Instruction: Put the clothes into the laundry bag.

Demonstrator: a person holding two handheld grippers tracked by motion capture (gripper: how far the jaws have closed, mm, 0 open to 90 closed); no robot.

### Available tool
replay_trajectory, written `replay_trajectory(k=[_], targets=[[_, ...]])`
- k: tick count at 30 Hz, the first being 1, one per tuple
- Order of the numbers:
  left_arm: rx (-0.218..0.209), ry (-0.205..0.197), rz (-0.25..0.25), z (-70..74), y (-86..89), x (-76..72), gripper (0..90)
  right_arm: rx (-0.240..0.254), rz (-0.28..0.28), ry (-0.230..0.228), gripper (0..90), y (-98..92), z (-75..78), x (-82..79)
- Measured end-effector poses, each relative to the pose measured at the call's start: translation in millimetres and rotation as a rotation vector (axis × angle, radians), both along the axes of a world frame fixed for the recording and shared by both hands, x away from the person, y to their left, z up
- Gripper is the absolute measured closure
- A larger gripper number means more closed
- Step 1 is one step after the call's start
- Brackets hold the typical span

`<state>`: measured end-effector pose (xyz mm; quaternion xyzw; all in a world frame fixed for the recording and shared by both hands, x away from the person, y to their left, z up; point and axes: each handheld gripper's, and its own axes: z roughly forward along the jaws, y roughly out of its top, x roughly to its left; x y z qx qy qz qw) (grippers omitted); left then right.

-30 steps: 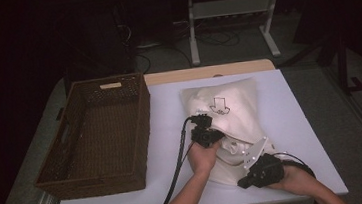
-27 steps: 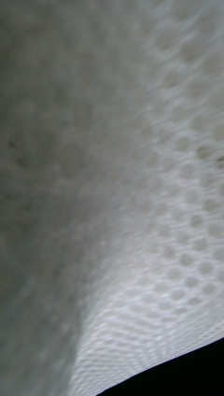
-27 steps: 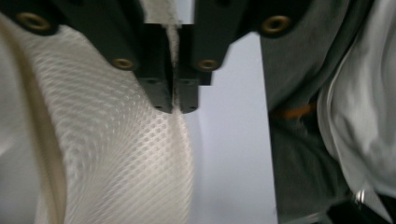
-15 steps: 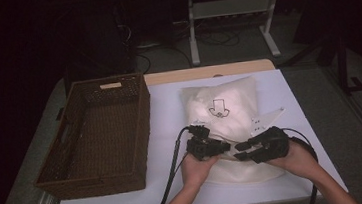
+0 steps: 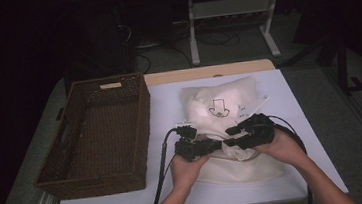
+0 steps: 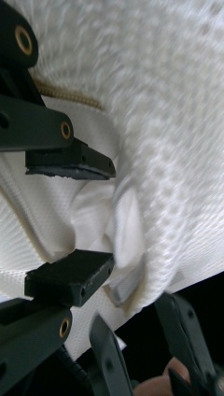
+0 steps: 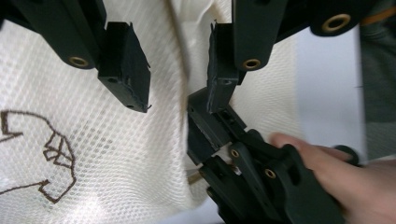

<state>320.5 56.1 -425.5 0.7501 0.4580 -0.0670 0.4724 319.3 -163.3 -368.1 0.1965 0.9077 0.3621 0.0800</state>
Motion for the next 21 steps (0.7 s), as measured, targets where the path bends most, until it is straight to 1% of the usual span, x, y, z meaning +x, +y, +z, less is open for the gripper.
replay_trajectory(k=[2,4,5,6,7,11,12,13,14,15,16,17,19,21], targets=[[-0.003,-0.011,0.003,-0.7,-0.2,2.6,72.8,-0.028,-0.017,-0.013,69.8,5.8,-3.3,4.7],[0.002,-0.020,0.007,-2.2,-1.0,4.9,83.2,-0.041,-0.006,0.003,81.3,9.1,-5.9,8.4],[-0.001,-0.023,0.009,-2.9,-2.1,5.7,86.5,-0.048,-0.001,0.003,84.1,10.1,-6.4,8.7],[0.000,-0.022,0.007,-4.1,-3.0,6.7,87.7,-0.052,0.002,0.004,85.5,10.6,-6.5,8.2],[0.001,-0.020,0.005,-5.2,-4.2,7.2,88.2,-0.052,0.008,0.007,86.4,10.2,-6.2,7.8],[0.013,-0.033,0.021,-7.5,-6.9,7.8,88.2,-0.036,0.024,0.030,88.1,5.8,-3.4,3.8],[0.015,-0.036,0.026,-7.9,-7.2,7.8,88.2,-0.017,0.036,0.043,88.3,4.3,-1.7,2.4],[0.016,-0.039,0.025,-8.2,-7.4,7.5,88.4,0.014,0.051,0.062,88.4,3.4,0.8,0.2],[0.015,-0.044,0.020,-8.6,-7.7,6.8,88.5,0.050,0.068,0.070,88.5,3.0,4.7,-3.4],[0.020,-0.049,0.013,-8.2,-8.1,5.1,88.5,0.079,0.081,0.066,88.5,3.4,8.4,-7.6],[0.027,-0.057,0.011,-8.0,-8.8,3.1,86.9,0.082,0.088,0.062,88.5,4.4,10.4,-10.8],[0.035,-0.057,0.008,-8.0,-8.6,1.2,84.0,0.070,0.088,0.063,88.5,5.5,10.0,-12.2],[0.041,-0.053,-0.002,-8.4,-6.1,-2.1,78.6,0.050,0.085,0.080,88.4,5.5,4.5,-10.4],[0.058,-0.054,-0.019,-8.2,-2.9,-5.9,73.9,0.033,0.074,0.104,88.1,4.4,-3.2,-7.6]])
